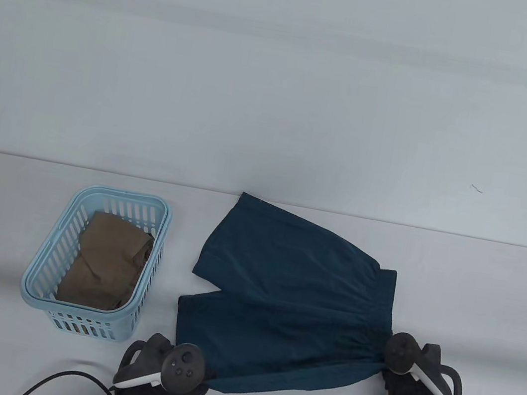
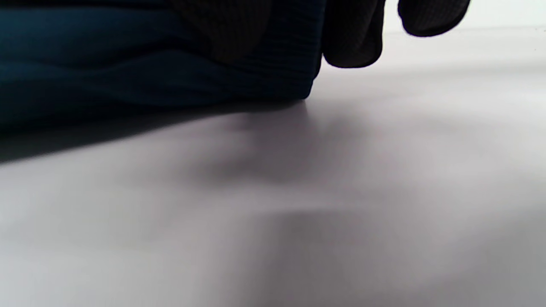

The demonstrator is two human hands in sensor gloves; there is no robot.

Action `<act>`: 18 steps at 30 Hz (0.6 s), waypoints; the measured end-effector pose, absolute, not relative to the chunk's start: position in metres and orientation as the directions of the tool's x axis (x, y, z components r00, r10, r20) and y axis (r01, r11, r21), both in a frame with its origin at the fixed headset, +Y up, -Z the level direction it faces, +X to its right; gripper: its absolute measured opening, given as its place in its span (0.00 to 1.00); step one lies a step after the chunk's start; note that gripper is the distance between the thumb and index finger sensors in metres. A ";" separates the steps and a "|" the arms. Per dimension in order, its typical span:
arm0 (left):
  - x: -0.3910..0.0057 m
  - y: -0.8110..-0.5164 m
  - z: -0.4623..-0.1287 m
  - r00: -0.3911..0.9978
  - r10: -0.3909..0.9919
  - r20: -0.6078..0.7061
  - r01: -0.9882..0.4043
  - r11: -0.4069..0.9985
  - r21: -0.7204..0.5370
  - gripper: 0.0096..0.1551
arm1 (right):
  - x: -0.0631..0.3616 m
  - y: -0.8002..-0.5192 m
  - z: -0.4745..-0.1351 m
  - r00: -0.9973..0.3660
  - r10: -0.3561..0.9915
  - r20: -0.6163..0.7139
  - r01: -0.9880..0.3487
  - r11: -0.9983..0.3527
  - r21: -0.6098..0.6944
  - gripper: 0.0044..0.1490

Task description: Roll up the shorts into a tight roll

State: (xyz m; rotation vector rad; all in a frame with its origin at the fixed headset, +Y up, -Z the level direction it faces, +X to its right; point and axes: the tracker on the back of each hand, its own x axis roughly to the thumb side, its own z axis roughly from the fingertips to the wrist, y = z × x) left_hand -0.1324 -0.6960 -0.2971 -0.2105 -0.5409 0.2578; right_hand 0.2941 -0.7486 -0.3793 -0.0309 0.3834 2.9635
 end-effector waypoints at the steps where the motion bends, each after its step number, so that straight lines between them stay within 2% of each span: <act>1: -0.135 -0.687 -0.296 0.823 0.300 0.482 -0.204 0.948 -0.243 0.23 | 0.295 -0.744 -0.377 -0.983 0.185 -0.019 -0.184 -0.953 0.241 0.28; 9: -0.150 -0.628 -0.276 0.783 0.339 0.521 -0.278 0.941 -0.194 0.22 | 0.306 -0.709 -0.362 -0.918 0.387 0.083 -0.352 -0.894 0.278 0.28; 14: -0.157 -0.591 -0.260 0.741 0.389 0.548 -0.346 0.920 -0.184 0.22 | 0.310 -0.689 -0.353 -0.855 0.506 0.116 -0.441 -0.826 0.350 0.28; 18: -0.164 -0.565 -0.252 0.714 0.424 0.558 -0.397 0.901 -0.176 0.22 | 0.313 -0.676 -0.346 -0.796 0.596 0.108 -0.490 -0.739 0.463 0.28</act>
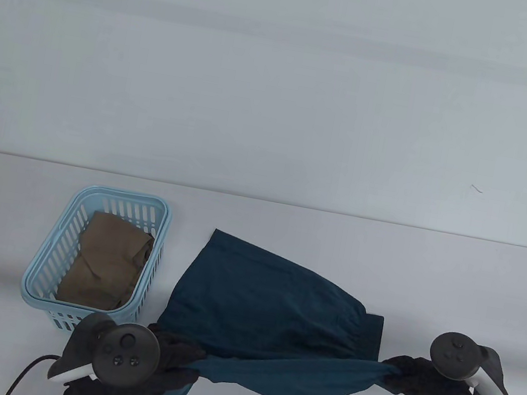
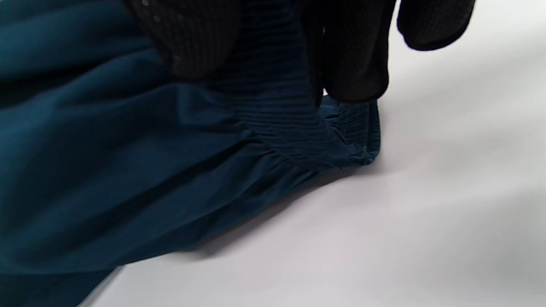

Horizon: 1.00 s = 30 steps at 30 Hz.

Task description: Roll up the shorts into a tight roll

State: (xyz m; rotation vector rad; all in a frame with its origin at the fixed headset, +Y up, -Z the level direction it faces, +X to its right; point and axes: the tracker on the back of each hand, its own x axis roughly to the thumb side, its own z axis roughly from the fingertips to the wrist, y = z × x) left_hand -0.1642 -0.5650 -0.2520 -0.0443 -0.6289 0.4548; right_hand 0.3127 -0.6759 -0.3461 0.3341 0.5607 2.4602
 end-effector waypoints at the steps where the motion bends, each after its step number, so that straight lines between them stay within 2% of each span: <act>1: -0.166 -0.559 -0.251 0.720 0.421 0.552 -0.397 0.902 -0.170 0.22 | 0.313 -0.673 -0.344 -0.783 0.612 0.112 -0.495 -0.722 0.483 0.28; 7: -0.173 -0.543 -0.265 0.800 0.380 0.464 -0.367 0.922 -0.121 0.22 | 0.315 -0.662 -0.341 -0.742 0.661 0.111 -0.526 -0.678 0.514 0.28; 12: -0.169 -0.545 -0.300 0.888 0.294 0.355 -0.275 0.956 -0.104 0.23 | 0.311 -0.660 -0.351 -0.771 0.633 0.069 -0.551 -0.718 0.425 0.29; 21: -0.154 -0.572 -0.368 0.963 0.168 0.212 -0.136 0.978 -0.159 0.23 | 0.303 -0.671 -0.378 -0.845 0.535 -0.016 -0.500 -0.778 0.379 0.30; 28: -0.139 -0.605 -0.431 0.989 0.099 0.109 -0.068 0.963 -0.260 0.24 | 0.301 -0.693 -0.406 -0.876 0.473 -0.092 -0.473 -0.805 0.359 0.31; 30: -0.132 -0.617 -0.450 0.997 0.042 0.058 -0.026 0.967 -0.253 0.28 | 0.301 -0.703 -0.415 -0.890 0.434 -0.139 -0.455 -0.833 0.315 0.34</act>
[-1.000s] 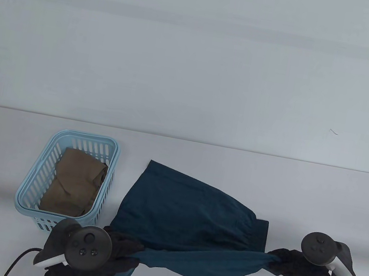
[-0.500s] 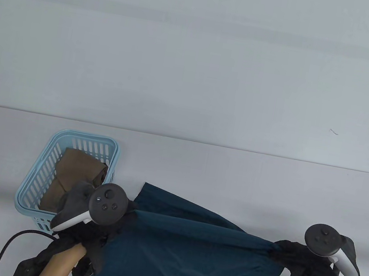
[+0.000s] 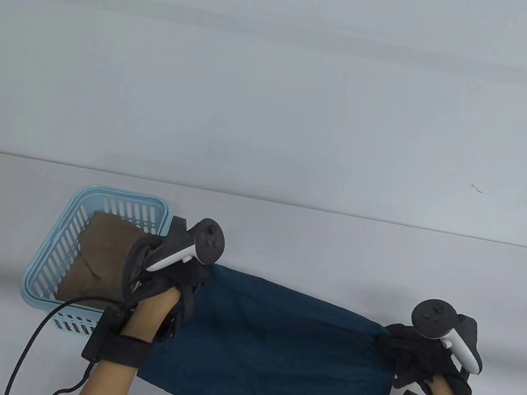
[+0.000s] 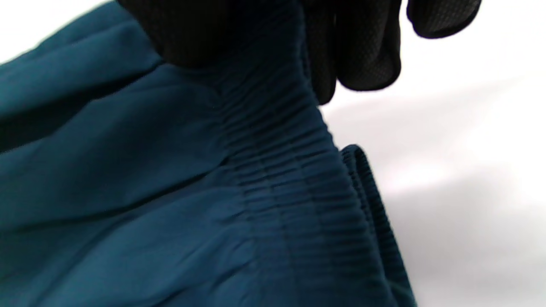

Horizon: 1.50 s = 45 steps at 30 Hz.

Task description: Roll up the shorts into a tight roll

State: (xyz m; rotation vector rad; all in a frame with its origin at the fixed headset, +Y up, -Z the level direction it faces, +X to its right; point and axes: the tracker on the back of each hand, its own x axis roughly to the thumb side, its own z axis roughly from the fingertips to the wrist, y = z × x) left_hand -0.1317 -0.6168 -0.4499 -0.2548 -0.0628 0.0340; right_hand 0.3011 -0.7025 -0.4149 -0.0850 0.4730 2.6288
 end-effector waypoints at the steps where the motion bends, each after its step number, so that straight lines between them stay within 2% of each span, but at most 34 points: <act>1: -0.128 -0.622 -0.459 0.999 -0.002 0.037 0.010 0.971 -0.241 0.29 | 0.301 -0.707 -0.420 -0.899 0.406 -0.164 -0.437 -0.853 0.285 0.34; 5: -0.111 -0.635 -0.478 0.989 -0.138 0.047 0.145 0.972 -0.186 0.30 | 0.304 -0.717 -0.429 -0.913 0.359 -0.191 -0.398 -0.887 0.235 0.36; 10: -0.093 -0.643 -0.468 0.989 -0.067 0.134 0.093 0.975 -0.200 0.30 | 0.305 -0.717 -0.425 -0.913 0.372 -0.170 -0.403 -0.886 0.229 0.37; 17: -0.068 -0.657 -0.429 0.963 -0.006 0.268 0.078 0.963 -0.259 0.29 | 0.278 -0.709 -0.405 -0.930 0.361 -0.070 -0.367 -0.898 0.244 0.37; 24: -0.046 -0.689 -0.391 0.935 0.049 0.351 0.073 0.943 -0.326 0.29 | 0.238 -0.722 -0.384 -0.966 0.251 0.056 -0.212 -0.902 0.375 0.37; 29: -0.034 -0.722 -0.370 0.924 0.078 0.374 0.081 0.917 -0.391 0.30 | 0.223 -0.744 -0.383 -0.985 0.135 0.104 -0.048 -0.802 0.595 0.37; 34: -0.029 -0.751 -0.356 0.924 0.060 0.377 0.118 0.895 -0.430 0.31 | 0.212 -0.761 -0.381 -0.993 0.015 0.116 0.066 -0.748 0.661 0.36; 38: -0.029 -0.768 -0.352 0.926 0.056 0.372 0.145 0.860 -0.489 0.33 | 0.204 -0.760 -0.381 -0.986 -0.071 0.149 0.156 -0.701 0.696 0.38; 45: -0.031 -0.768 -0.350 0.933 0.072 0.352 0.123 0.856 -0.502 0.33 | 0.208 -0.761 -0.382 -0.988 -0.036 0.150 0.134 -0.680 0.721 0.39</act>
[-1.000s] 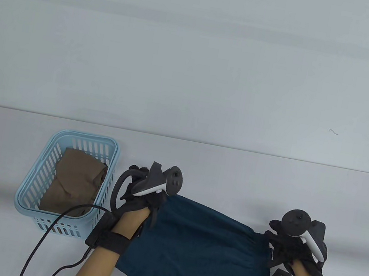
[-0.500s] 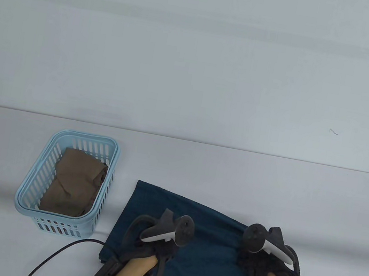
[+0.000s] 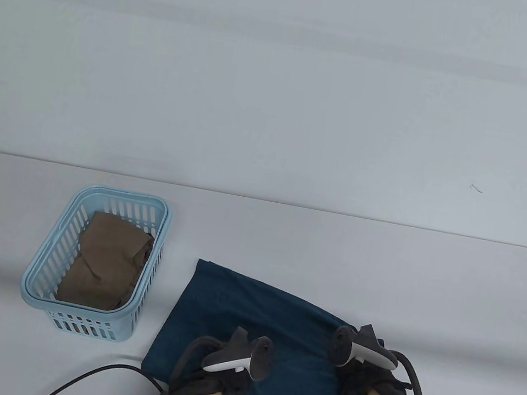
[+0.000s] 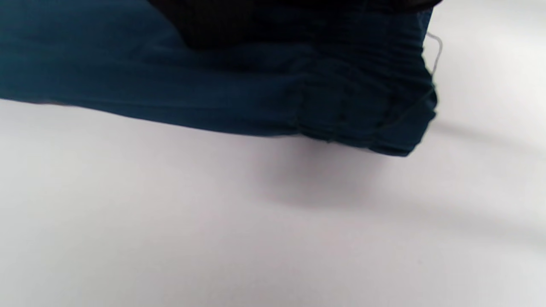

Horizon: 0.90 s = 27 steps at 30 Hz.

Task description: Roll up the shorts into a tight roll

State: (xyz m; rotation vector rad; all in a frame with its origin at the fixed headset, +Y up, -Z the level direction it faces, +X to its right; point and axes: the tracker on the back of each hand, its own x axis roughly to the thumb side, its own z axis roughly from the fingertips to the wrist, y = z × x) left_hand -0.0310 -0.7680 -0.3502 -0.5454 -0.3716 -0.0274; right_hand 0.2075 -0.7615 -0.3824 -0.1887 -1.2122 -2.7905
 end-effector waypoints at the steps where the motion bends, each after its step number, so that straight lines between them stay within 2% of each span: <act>1: -0.031 -0.768 -0.351 0.934 0.074 0.348 0.119 0.857 -0.501 0.32 | 0.208 -0.761 -0.383 -0.989 -0.027 0.144 0.124 -0.680 0.723 0.38; 17: -0.030 -0.763 -0.360 0.948 0.080 0.307 0.102 0.839 -0.534 0.31 | 0.212 -0.761 -0.383 -0.991 0.015 0.135 0.083 -0.725 0.683 0.36; 27: -0.033 -0.760 -0.381 0.956 0.071 0.286 0.097 0.841 -0.532 0.29 | 0.213 -0.763 -0.377 -0.992 0.017 0.125 0.066 -0.773 0.631 0.35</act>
